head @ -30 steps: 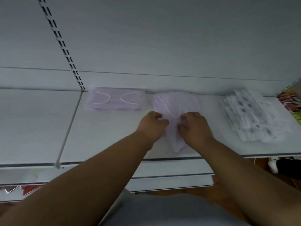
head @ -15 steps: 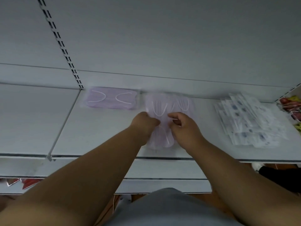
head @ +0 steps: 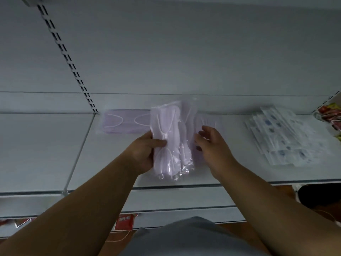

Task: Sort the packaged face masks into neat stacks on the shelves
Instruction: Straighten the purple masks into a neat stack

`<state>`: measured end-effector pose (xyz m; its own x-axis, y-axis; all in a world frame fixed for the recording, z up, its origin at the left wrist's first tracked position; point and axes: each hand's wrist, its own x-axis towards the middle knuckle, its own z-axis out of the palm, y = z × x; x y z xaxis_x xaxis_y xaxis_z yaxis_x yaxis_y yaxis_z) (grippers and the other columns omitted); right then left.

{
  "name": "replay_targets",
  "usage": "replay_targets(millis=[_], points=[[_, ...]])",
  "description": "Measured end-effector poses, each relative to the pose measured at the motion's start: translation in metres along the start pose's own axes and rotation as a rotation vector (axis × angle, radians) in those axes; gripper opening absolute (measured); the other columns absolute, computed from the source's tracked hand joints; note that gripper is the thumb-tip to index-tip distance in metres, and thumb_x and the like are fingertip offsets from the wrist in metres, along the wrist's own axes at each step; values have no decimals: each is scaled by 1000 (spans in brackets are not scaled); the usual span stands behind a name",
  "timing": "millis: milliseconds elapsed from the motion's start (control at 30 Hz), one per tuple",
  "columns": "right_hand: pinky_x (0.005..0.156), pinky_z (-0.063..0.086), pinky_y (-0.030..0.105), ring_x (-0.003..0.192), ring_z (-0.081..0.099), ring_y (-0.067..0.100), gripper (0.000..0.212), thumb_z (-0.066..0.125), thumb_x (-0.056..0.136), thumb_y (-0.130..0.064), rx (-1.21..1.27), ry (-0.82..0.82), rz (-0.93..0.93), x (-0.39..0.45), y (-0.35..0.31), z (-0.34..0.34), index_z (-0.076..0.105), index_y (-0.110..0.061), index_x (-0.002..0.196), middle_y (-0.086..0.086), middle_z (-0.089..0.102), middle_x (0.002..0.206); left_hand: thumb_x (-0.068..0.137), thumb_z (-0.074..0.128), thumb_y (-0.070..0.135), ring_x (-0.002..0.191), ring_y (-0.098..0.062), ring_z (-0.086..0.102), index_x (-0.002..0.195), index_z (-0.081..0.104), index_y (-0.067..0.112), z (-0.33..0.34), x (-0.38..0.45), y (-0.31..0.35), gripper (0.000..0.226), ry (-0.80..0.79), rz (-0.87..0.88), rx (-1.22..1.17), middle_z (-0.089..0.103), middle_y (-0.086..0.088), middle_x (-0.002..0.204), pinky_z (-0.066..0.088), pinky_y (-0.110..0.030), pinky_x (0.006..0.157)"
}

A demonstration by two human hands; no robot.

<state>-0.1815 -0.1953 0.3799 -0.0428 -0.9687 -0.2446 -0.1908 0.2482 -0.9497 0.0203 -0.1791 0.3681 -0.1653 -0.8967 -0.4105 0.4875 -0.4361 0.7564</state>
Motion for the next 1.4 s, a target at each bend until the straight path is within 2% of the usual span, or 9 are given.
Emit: replay_targets(millis=[167,267,500,733,867,1000,1133,1267,1400], points=[[81,56,41,97,70,25,51,63,86,-39,332,-139,175,3,1,30,58,-15,130,7,72,113,72,65,-8,100,-35,69,136,55,7,-27,-8,8,67,-34,-25,-22,68,-20,116,59,-46,80],[95,54,46,106,68,25,61,64,76,-48,273,-110,187,2,3,47,60,-21,131,4,70,117,72,62,-4,99,-34,70,134,56,7,-43,-13,14,64,-45,-32,-69,69,-19,115,59,-44,79],[88,52,46,96,66,36,24,58,94,-21,454,-234,250,-9,-10,86,71,-3,104,21,69,104,78,67,-2,114,-43,63,137,53,6,-73,-25,22,61,-10,-20,115,63,-25,127,54,-54,94],[90,54,39,105,68,16,40,66,84,-25,77,-284,-94,-31,-20,130,60,-29,123,-5,72,113,78,82,28,108,-26,69,131,58,19,-73,-30,39,60,117,231,412,72,-5,117,55,-49,94],[80,49,26,96,62,13,29,54,95,-14,-380,33,-365,-33,-29,129,55,-22,123,-5,65,107,80,69,60,109,-23,65,133,53,19,-65,-39,48,69,427,237,314,67,-1,117,51,-49,100],[87,51,42,105,60,28,41,57,86,-1,-777,11,-859,-18,-10,119,58,-13,124,8,63,118,95,28,71,109,-39,66,123,64,8,-81,-48,70,78,235,12,-229,68,-18,121,50,-52,97],[101,41,45,132,44,26,52,48,92,-44,-1017,-285,-784,-11,21,115,46,-28,142,5,47,145,91,22,77,108,-36,68,125,68,10,-102,-57,80,88,58,-67,-246,67,-17,127,59,-50,82],[107,32,42,140,35,20,71,32,88,-75,-1065,-386,-755,-9,35,115,48,-33,143,-2,41,153,88,66,38,108,-36,67,130,61,4,-121,-48,76,55,206,-200,22,68,-22,122,57,-52,87],[105,44,40,123,53,17,68,42,90,-71,-657,-266,-715,-7,30,121,68,-15,120,2,59,132,83,73,3,101,-39,69,125,61,1,-133,-42,66,44,371,-94,154,69,-22,118,58,-53,86]])
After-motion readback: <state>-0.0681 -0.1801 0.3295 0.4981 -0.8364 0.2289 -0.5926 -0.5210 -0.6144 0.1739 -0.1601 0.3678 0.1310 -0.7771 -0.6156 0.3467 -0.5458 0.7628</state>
